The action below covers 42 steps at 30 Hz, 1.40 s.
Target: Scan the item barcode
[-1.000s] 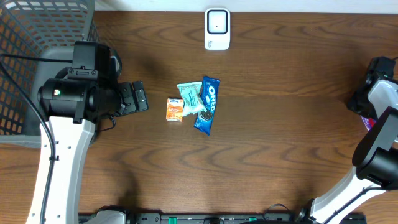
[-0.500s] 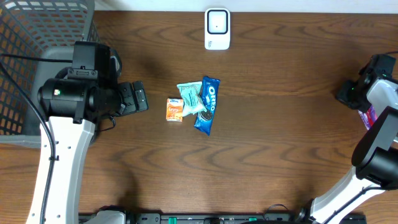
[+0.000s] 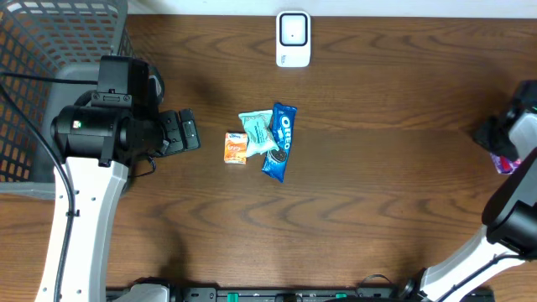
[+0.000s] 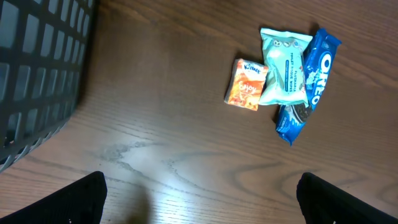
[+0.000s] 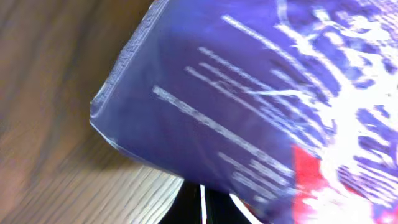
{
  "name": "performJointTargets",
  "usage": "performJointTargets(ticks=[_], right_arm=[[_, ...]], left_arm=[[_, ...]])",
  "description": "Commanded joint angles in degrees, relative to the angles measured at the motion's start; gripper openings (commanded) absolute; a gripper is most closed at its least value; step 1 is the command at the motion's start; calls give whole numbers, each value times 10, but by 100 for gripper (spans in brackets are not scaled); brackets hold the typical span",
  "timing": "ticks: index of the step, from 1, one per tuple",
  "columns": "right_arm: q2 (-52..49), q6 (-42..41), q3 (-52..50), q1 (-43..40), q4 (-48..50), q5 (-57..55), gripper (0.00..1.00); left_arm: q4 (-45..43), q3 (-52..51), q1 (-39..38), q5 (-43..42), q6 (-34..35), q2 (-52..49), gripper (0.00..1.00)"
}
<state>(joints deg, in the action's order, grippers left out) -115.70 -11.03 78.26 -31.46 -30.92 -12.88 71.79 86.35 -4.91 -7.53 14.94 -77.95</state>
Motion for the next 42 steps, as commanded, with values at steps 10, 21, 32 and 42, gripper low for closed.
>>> performJointTargets(ticks=[10,21,32,42], right_arm=[[0,23,3,-16,42,-3,1],[24,0,3,66,18,9,1],[57,-92,3,246,15,35,36],[57,-101,3,421,66,104,99]], left_arm=[[2,11,1,3,-7,1,98],[2,11,1,3,-7,1,98],[2,11,1,3,-7,1,98],[2,11,1,3,-7,1,98]])
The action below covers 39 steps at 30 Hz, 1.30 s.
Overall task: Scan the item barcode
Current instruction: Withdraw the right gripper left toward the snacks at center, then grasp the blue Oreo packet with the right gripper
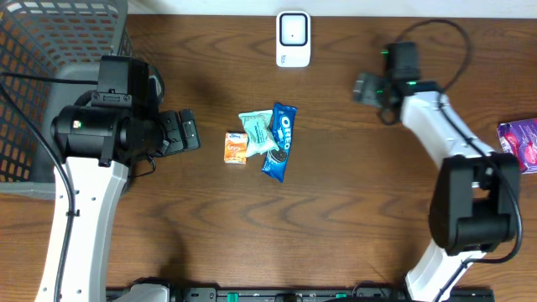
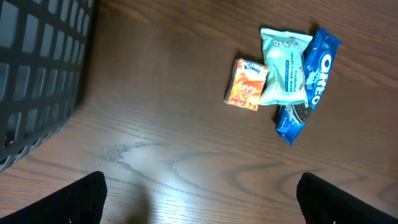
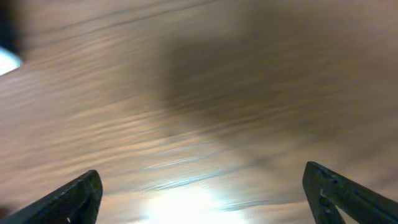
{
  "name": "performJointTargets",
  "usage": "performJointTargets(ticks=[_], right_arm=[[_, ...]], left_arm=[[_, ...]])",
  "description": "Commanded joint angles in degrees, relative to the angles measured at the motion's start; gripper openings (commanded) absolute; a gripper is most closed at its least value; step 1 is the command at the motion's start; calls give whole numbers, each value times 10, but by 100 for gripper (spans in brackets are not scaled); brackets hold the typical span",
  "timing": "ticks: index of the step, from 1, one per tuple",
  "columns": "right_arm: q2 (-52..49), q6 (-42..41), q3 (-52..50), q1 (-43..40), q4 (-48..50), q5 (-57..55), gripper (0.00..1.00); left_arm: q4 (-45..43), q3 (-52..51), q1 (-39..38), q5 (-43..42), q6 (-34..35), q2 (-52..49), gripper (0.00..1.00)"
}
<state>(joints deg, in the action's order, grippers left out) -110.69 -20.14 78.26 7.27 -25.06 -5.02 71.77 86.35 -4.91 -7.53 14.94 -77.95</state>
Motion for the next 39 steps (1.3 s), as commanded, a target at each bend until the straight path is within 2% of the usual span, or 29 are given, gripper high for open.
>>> performJointTargets(ticks=[1,8,12,19,28,33,39], right_arm=[[7,-12,3,50,10,26,99],[4,-108,3,118,10,55,98],[-6,-133,3,142,10,114,82],[-39,-187,3,179,2,134,85],[-48,-190,3,206,-40,158,82],[-48,-190,-8,212,-61,134,74],[-48,-201,-44,213,-26,124,62]], left_arm=[[2,11,1,3,-8,1,98],[2,11,1,3,-7,1,98],[2,11,1,3,-7,1,98],[2,11,1,3,-7,1,98],[2,11,1,3,-7,1,98],[2,11,1,3,-7,1,98],[2,11,1,3,-8,1,98]])
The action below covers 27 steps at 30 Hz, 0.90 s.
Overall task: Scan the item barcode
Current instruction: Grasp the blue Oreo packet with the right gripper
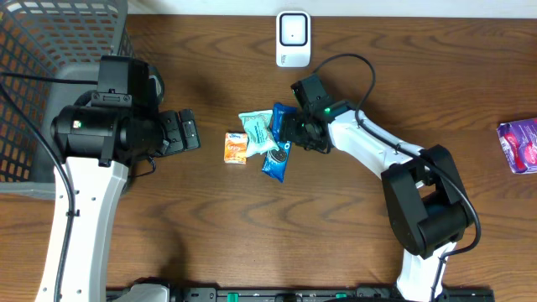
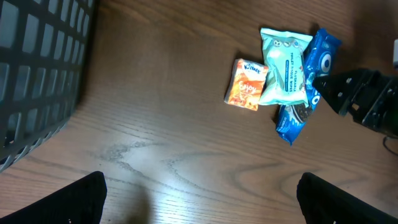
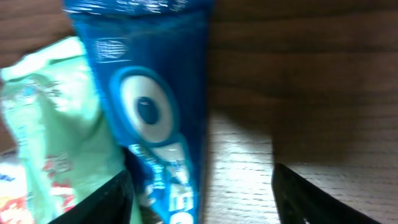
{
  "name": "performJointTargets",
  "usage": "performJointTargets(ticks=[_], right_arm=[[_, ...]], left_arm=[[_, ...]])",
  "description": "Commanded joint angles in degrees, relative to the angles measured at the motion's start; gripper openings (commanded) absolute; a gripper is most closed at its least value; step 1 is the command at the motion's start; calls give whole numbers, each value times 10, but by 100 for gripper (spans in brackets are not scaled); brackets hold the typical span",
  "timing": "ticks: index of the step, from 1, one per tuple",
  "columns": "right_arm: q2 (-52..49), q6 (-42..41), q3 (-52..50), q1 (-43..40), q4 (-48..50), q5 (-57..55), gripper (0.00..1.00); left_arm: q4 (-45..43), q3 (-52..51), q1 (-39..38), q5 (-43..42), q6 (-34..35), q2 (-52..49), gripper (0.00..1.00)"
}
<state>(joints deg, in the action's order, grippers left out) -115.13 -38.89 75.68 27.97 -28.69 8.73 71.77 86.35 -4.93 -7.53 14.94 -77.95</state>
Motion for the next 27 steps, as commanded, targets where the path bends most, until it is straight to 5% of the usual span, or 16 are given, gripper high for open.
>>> performJointTargets(ticks=[1,8,18,27], right_arm=[[-4,-14,-24,6,20,-13,56],[-4,-11,-33,1,36,-16,3],[7,40,-33,-36,25,5,1],[85,80,-33,-74,-52,-99,1]], left_arm=[[2,11,2,3,-8,1,98],[2,11,2,3,-7,1,98],[2,11,2,3,-7,1,98],[2,11,2,3,-7,1,98]])
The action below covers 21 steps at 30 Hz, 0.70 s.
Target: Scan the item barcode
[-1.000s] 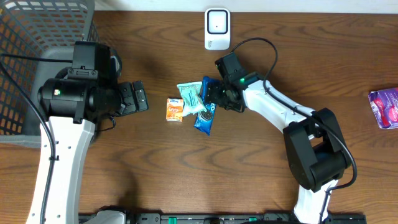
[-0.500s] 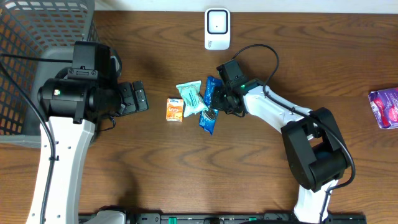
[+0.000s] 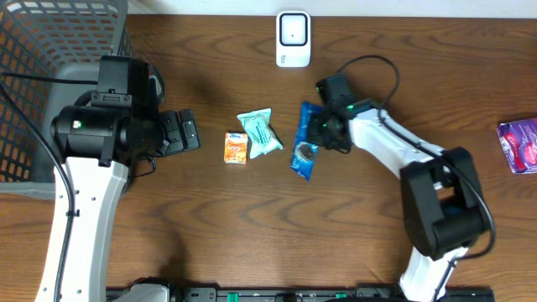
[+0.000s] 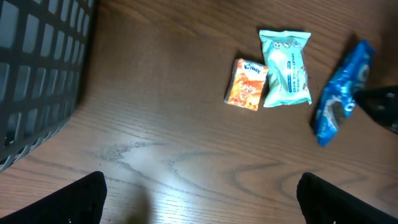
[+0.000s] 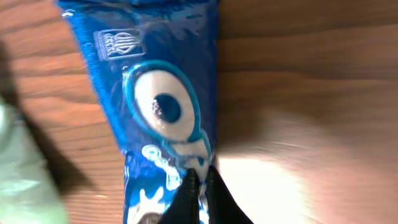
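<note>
The blue Oreo pack [image 3: 306,139] [image 4: 339,106] [image 5: 165,106] lies slanted right of the table's centre. My right gripper [image 3: 323,132] [image 5: 199,182] is shut, pinching its right edge. Whether the pack is off the wood cannot be told. The white barcode scanner [image 3: 293,39] stands at the far edge, behind the pack. My left gripper [image 3: 186,130] [image 4: 199,196] hangs open to the left with nothing between its fingers [image 4: 81,199]. The pack's barcode is not visible.
A mint-green pack [image 3: 258,132] [image 4: 285,59] and a small orange pack [image 3: 237,147] [image 4: 247,84] lie side by side left of the Oreo pack. A purple pack [image 3: 518,144] sits at the right edge. A grey wire basket [image 3: 50,50] [image 4: 37,68] fills the far left.
My right gripper, open around the Oreo pack at the pile, has shut on it. The pack now sits further right, apart from the mint-green pack. The left arm has not moved.
At first my right gripper held the purple pack at the far right. Then that pack lay on the table and the gripper was open right of the scanner. Later it was open at the Oreo pack, and now it grips that pack, shifted right.
</note>
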{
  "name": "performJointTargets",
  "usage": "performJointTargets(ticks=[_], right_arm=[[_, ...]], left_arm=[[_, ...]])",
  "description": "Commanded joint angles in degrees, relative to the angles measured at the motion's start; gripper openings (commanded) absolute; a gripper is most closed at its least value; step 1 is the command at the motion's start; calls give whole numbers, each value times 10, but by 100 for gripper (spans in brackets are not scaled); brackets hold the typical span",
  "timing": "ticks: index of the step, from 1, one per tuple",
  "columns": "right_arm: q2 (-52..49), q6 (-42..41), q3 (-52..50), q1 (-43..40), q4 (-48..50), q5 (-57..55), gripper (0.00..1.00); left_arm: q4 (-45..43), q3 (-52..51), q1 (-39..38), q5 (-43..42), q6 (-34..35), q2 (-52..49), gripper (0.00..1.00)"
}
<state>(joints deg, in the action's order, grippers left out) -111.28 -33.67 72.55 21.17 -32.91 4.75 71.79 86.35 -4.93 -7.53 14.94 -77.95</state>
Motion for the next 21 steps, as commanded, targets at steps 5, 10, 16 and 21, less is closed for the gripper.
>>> performJointTargets(ticks=[5,10,16,21], right_arm=[[110,32,-2,2,-47,-143,1],[121,38,-2,25,-52,-156,28],[91,37,-2,61,-49,-137,81],[45,8,-2,97,-41,-139,91]], left_arm=[[2,11,2,3,-7,1,98],[2,11,2,3,-7,1,98],[2,11,2,3,-8,1,98],[2,11,2,3,-7,1,98]])
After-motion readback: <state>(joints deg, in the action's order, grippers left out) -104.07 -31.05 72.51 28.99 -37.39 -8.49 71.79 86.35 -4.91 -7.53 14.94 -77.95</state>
